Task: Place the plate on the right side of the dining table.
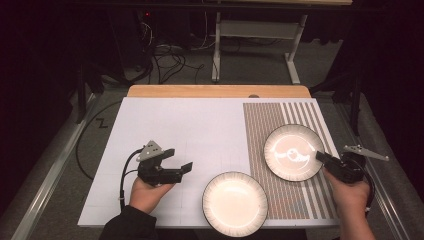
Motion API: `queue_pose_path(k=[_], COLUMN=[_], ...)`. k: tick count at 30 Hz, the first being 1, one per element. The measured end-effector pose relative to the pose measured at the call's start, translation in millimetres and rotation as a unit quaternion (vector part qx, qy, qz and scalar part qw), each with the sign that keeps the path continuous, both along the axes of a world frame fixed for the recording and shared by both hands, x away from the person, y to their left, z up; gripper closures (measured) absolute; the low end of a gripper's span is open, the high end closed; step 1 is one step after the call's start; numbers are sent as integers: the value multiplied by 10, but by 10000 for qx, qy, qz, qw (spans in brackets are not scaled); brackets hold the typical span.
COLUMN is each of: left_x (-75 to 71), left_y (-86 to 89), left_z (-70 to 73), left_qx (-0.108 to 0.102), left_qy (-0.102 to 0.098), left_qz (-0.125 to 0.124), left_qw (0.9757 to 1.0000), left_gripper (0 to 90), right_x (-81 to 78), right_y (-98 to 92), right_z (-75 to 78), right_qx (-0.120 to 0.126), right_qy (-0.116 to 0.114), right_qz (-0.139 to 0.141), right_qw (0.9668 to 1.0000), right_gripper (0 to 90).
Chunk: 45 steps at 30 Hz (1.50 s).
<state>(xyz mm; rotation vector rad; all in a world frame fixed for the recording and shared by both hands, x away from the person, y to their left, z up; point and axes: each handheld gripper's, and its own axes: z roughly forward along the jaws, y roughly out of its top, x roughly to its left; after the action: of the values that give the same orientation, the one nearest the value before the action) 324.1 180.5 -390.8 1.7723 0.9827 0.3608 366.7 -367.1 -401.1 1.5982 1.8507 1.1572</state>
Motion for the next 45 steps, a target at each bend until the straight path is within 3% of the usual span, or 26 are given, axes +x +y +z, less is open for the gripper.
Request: queue_pose_path(k=[5,12,14,17,19,26,31,36,39,45], left_x=[-61,-112,-116,-128,-136,-136,-140,-148,-163,-194], left_y=[107,145,159,173,184,210,219,220,226,233], left_z=[-119,-176,-181,-177,-178,-186,-200,-214,-212,-202], left_qx=[-134,42,-25,-16,-26,-57,-33,-4,-66,-53], left_qy=[-165,-303,-302,-336,-349,-343,-362,-383,-421,-514], left_qz=[96,209,208,222,235,275,324,305,287,322], left_qw=[9997,9993,9993,9992,9991,9990,9988,9988,9987,9981], left_gripper=[142,63,63,63,64,68,75,79,86,83], right_x=[29,88,104,128,142,195,196,131,62,-40], right_y=[4,-15,-17,-17,-35,-29,-30,-32,-1,107], right_z=[-13,-58,-66,-88,-118,-173,-181,-119,-64,-28], right_qx=[3,67,86,-79,-10,-132,-178,-249,-312,-286], right_qy=[33,175,206,259,328,420,325,109,-167,-395], right_qz=[-54,-159,-198,-330,-387,-567,-590,-539,-363,136], right_qw=[10000,9997,9996,9991,9987,9974,9976,9982,9987,9987], right_gripper=[822,813,813,817,818,815,817,707,627,446])
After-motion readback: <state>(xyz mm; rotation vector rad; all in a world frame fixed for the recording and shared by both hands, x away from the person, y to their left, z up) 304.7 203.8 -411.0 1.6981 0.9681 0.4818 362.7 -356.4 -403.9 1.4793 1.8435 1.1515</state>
